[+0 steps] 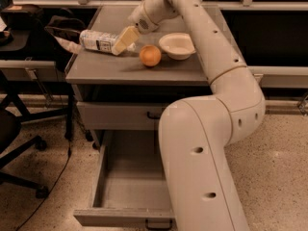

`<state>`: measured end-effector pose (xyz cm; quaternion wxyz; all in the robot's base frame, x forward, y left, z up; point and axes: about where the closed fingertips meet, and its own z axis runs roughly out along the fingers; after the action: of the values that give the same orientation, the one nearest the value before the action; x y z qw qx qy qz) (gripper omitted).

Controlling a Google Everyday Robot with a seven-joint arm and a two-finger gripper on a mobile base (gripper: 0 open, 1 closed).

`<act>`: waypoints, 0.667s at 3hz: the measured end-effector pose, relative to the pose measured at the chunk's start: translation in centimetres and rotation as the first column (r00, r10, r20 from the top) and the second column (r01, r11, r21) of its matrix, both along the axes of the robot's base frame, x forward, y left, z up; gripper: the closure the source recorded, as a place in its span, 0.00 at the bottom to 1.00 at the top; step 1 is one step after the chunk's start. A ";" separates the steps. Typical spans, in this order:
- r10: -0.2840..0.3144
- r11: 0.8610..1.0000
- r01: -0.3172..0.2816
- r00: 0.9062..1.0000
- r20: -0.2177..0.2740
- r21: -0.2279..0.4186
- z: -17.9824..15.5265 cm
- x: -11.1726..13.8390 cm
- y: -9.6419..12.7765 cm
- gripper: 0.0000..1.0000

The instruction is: Place blue plastic bottle into middle drawer

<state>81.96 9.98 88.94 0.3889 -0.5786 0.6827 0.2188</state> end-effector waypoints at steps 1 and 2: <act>0.007 1.000 -0.007 1.000 -0.028 0.006 -1.0 0.1 1.2 0.00; 0.056 0.998 -0.056 0.998 -0.022 0.011 -1.4 0.2 4.9 0.00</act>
Offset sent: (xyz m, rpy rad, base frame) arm 0.0298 0.0455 0.0094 0.0197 0.0038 0.0517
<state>82.16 14.91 87.57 0.3782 -0.5930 0.6693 0.2395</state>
